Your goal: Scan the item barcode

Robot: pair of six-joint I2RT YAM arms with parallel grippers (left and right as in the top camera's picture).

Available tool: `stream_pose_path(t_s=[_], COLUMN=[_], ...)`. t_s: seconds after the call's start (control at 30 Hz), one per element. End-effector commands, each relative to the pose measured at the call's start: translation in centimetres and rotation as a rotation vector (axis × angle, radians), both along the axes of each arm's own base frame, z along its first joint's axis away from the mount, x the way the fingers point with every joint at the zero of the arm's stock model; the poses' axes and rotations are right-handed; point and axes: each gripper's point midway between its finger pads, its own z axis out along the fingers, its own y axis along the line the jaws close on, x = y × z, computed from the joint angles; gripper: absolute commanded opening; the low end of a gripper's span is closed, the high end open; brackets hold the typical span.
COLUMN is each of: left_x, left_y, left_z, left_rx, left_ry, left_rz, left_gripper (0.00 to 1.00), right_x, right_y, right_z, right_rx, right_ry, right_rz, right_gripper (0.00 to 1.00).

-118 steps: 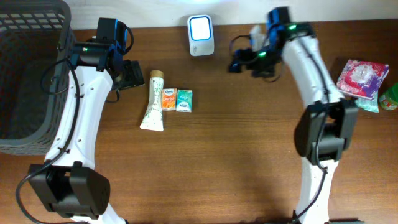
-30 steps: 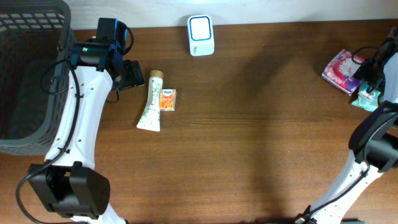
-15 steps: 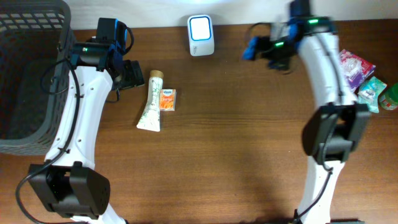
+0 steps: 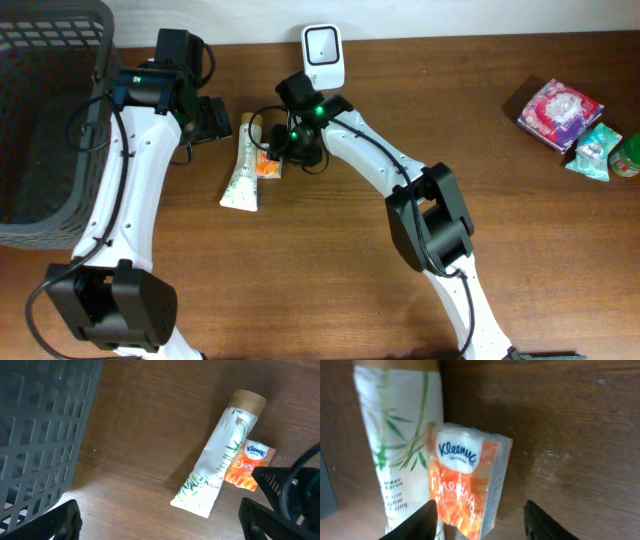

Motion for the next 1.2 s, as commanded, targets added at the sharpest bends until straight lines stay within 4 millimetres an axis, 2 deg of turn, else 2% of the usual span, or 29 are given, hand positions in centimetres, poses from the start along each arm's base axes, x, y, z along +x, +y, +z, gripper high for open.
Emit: stream_pose_path(t_s=[0.0, 0.13, 0.17, 0.2, 0.23, 0.27, 0.33, 0.37, 0.4, 0.43, 0.57, 0.67, 0.73, 0.83, 0.87, 0.9, 0.93, 0.97, 1.0, 1.03, 1.07, 1.1, 1.17], left_x=[-0.1, -0.1, -0.1, -0.1, -0.1, -0.1, -0.1, -0.1, -0.1, -0.1, -0.1, -0.1, -0.1, -0.1, -0.1, -0.1, -0.1, -0.1, -0.1, -0.1, -0.1, -0.1, -0.1], left_y=[0.0, 0.0, 0.0, 0.0, 0.0, 0.0, 0.0, 0.0, 0.0, 0.0, 0.0, 0.0, 0.0, 0.0, 0.0, 0.0, 0.0, 0.0, 0.0, 0.0, 0.0, 0.0, 0.0], left_z=[0.6, 0.6, 0.6, 0.6, 0.6, 0.6, 0.6, 0.6, 0.6, 0.6, 0.6, 0.6, 0.6, 0.6, 0.6, 0.6, 0.6, 0.6, 0.6, 0.6, 0.6, 0.6, 0.6], left_rx=[0.002, 0.003, 0.003, 0.003, 0.003, 0.003, 0.003, 0.003, 0.003, 0.003, 0.003, 0.002, 0.003, 0.003, 0.003, 0.003, 0.003, 0.003, 0.002, 0.003, 0.003, 0.003, 0.003], left_ry=[-0.017, -0.017, -0.017, -0.017, -0.017, -0.017, -0.017, -0.017, -0.017, -0.017, -0.017, -0.017, -0.017, -0.017, -0.017, -0.017, -0.017, -0.017, -0.017, -0.017, -0.017, -0.017, -0.017], left_rz=[0.005, 0.005, 0.005, 0.005, 0.005, 0.005, 0.005, 0.005, 0.005, 0.005, 0.005, 0.005, 0.005, 0.005, 0.005, 0.005, 0.005, 0.005, 0.005, 0.005, 0.005, 0.005, 0.005], left_gripper=[0.99, 0.99, 0.99, 0.99, 0.99, 0.99, 0.99, 0.99, 0.99, 0.99, 0.99, 0.99, 0.99, 0.99, 0.99, 0.99, 0.99, 0.99, 0.99, 0.99, 0.99, 0.99, 0.99], right_x=[-0.6, -0.7, -0.8, -0.9, -0.9, -1.0, -1.0, -1.2, -1.3, -0.5, 1.5, 2.2, 2.4, 2.1, 2.0, 2.2, 2.3, 2.7, 3.6, 5.5, 8.1, 10.0, 14.6], right_y=[0.6, 1.0, 0.9, 0.8, 0.0, -0.3, -1.0, -2.3, -3.9, -7.0, -12.8, -14.4, -14.7, -14.4, -14.6, -16.1, -18.8, -21.8, -23.6, -25.7, -26.8, -26.5, -22.6], right_z=[-1.9, -4.3, -4.5, -4.5, -4.4, -3.9, -1.7, 0.8, 3.6, 5.8, 9.0, 12.3, 12.7, 10.6, 9.0, 5.7, 3.2, 2.8, 3.4, 4.7, 6.2, 7.2, 9.5], right_rx=[-0.019, -0.024, -0.026, -0.029, -0.039, -0.026, 0.098, 0.244, 0.429, 0.585, 0.789, 0.984, 1.005, 0.885, 0.765, 0.495, 0.18, -0.118, -0.301, -0.513, -0.685, -0.753, -0.788], right_ry=[0.028, 0.046, 0.051, 0.053, 0.07, 0.076, 0.077, 0.076, 0.056, 0.059, 0.013, -0.012, -0.02, 0.01, 0.037, 0.108, 0.143, 0.122, 0.073, -0.031, -0.166, -0.269, -0.55], right_rz=[-0.011, -0.007, -0.005, -0.003, -0.005, 0.019, 0.167, 0.286, 0.39, 0.377, 0.301, 0.268, 0.267, 0.258, 0.243, 0.174, 0.114, 0.086, 0.064, 0.041, 0.013, 0.029, 0.191], right_gripper=[0.5, 0.49, 0.35, 0.1, 0.04, 0.04, 0.04, 0.04, 0.04, 0.04, 0.04, 0.04, 0.04, 0.04, 0.04, 0.04, 0.04, 0.04, 0.04, 0.04, 0.04, 0.04, 0.04])
